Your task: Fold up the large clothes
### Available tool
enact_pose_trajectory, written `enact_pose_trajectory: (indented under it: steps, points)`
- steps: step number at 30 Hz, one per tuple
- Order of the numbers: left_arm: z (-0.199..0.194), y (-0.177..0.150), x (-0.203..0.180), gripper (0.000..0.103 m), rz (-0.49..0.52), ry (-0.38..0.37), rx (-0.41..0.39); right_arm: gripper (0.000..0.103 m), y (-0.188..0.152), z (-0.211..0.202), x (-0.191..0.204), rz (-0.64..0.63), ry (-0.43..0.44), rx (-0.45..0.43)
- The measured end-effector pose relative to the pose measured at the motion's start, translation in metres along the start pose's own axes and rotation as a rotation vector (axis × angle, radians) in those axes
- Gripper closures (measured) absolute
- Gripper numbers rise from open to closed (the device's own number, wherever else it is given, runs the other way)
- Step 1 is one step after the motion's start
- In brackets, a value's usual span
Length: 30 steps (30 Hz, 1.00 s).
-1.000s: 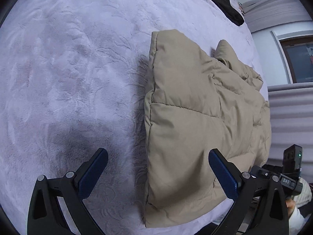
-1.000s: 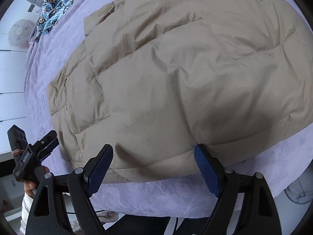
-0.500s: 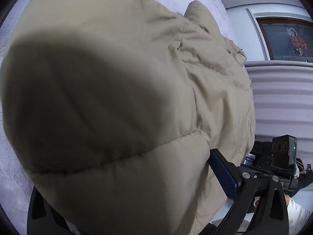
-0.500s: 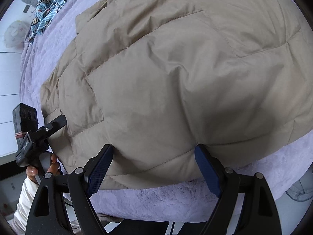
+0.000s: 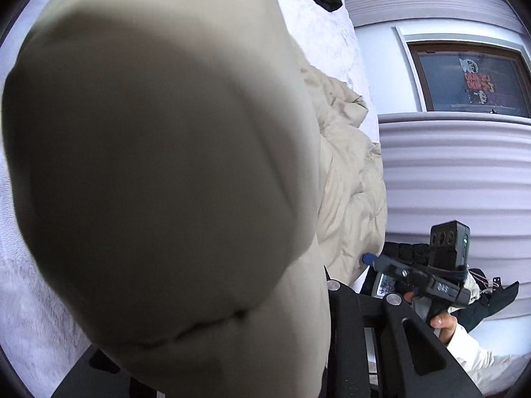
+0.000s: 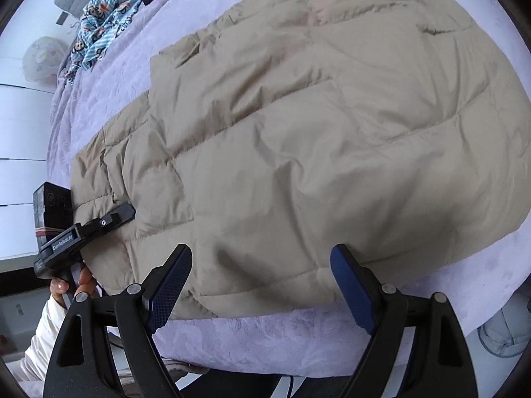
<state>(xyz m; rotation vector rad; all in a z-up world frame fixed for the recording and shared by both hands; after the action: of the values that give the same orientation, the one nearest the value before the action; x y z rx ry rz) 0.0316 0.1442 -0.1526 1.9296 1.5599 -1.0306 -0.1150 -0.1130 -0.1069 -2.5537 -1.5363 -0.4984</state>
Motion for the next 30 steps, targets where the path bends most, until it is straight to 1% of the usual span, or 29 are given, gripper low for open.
enact_pose_trajectory:
  steps: [2,3,4,5,6,8,9,11,14,15,18,21,22,23,24,25,26,27,28,29,30]
  points:
    - [-0.004,-0.004,-0.013,0.071,0.013,0.006,-0.015,0.016,0.007,-0.004,-0.005,-0.003,-0.011,-0.039]
    - [-0.006,-0.007,-0.02,0.071,0.017,0.009,-0.024,0.023,0.012,-0.006,-0.007,-0.008,-0.011,-0.064]
    - [-0.008,-0.01,-0.029,0.071,0.017,0.012,-0.035,0.05,0.018,-0.006,-0.009,-0.024,-0.008,-0.087]
    - [-0.01,-0.013,-0.037,0.071,0.013,0.016,-0.047,0.066,0.024,-0.004,-0.01,-0.05,-0.018,-0.095]
    - [-0.011,-0.017,-0.046,0.071,0.005,0.02,-0.061,0.079,0.03,0.0,-0.012,-0.074,-0.029,-0.095]
    - [-0.013,-0.025,-0.065,0.071,-0.016,0.03,-0.089,0.083,0.04,0.01,-0.018,-0.113,-0.006,-0.095]
    - [-0.013,-0.028,-0.078,0.071,-0.023,0.032,-0.102,0.087,0.046,0.018,-0.023,-0.124,0.016,-0.082]
    - [-0.008,-0.034,-0.105,0.071,-0.02,0.042,-0.121,0.089,0.054,0.033,-0.033,-0.12,0.062,-0.054]
    - [0.011,-0.038,-0.148,0.071,0.002,0.092,-0.126,0.092,0.063,0.051,-0.045,-0.102,0.126,-0.029]
    - [0.02,-0.039,-0.162,0.071,0.013,0.115,-0.12,0.094,0.066,0.058,-0.049,-0.096,0.146,-0.016]
    - [0.051,-0.036,-0.201,0.071,0.037,0.183,-0.095,0.095,0.07,0.069,-0.055,-0.083,0.185,0.012]
    - [0.079,-0.033,-0.241,0.07,0.098,0.243,-0.054,0.095,0.071,0.064,-0.058,-0.078,0.217,0.041]
    - [0.09,-0.032,-0.255,0.065,0.128,0.257,-0.031,0.095,0.07,0.055,-0.063,-0.071,0.234,0.034]
    - [0.099,-0.032,-0.265,0.051,0.149,0.258,-0.013,0.095,0.067,0.045,-0.07,-0.061,0.252,0.018]
    - [0.111,-0.031,-0.277,0.042,0.172,0.242,0.017,0.091,0.064,0.033,-0.079,-0.047,0.277,-0.003]
    - [0.115,-0.035,-0.28,0.028,0.191,0.232,0.04,0.09,0.06,0.02,-0.089,-0.033,0.294,-0.024]
    - [0.127,-0.035,-0.289,0.025,0.214,0.233,0.06,0.09,0.054,0.006,-0.102,-0.018,0.304,-0.049]
    - [0.14,-0.034,-0.296,0.025,0.235,0.232,0.077,0.09,0.049,-0.006,-0.115,0.003,0.307,-0.075]
    - [0.156,-0.033,-0.303,0.025,0.262,0.216,0.106,0.09,0.042,-0.016,-0.129,0.031,0.307,-0.097]
    - [0.163,-0.032,-0.302,0.025,0.273,0.197,0.13,0.09,0.035,-0.026,-0.145,0.066,0.308,-0.12]
    - [0.179,-0.03,-0.305,0.025,0.272,0.164,0.164,0.09,0.027,-0.033,-0.158,0.097,0.307,-0.138]
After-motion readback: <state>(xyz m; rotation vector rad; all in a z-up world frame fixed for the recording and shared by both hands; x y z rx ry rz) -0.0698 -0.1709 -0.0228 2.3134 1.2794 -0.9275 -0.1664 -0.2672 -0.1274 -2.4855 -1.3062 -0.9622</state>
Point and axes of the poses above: each gripper's, at about its wrist camera, not at the fingertips, and z roughly the way its jaws point, x to its left, y to its top, the point moved 1 cm from there along z, roughly the way its jaws point, and after that the axes turned 8 degrees about -z, right-handed, at the moved point
